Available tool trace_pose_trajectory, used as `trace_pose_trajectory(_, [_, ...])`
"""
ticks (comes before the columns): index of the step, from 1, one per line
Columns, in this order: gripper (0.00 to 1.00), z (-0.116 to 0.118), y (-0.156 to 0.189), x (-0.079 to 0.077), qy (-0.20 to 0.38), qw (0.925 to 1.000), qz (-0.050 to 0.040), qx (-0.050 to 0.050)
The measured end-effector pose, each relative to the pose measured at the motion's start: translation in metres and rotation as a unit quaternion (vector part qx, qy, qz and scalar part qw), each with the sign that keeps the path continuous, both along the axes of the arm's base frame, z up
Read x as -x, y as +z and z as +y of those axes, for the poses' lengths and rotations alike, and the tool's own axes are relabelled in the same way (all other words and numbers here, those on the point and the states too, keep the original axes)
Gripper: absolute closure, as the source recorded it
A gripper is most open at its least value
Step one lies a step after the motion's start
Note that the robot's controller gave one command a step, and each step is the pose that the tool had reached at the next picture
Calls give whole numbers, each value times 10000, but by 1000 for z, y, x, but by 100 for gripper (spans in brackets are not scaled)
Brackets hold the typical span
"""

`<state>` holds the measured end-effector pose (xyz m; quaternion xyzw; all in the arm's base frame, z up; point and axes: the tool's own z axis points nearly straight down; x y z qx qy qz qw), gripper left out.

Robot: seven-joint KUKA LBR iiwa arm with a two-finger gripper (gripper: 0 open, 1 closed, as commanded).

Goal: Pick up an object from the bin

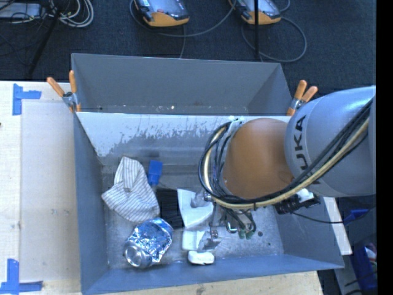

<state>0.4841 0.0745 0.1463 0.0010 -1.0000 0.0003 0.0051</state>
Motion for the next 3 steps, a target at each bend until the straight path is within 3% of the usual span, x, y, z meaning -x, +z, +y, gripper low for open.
trace_pose_trajectory(1, [0,0,4,-2,-13,10000,-39,-4])
trace_pose_trajectory(2, [100,2,-64,-14,-216,9998,-13,-18])
trace_pose_trajectory(3, [100,2,-64,-14,-217,9998,-13,-18])
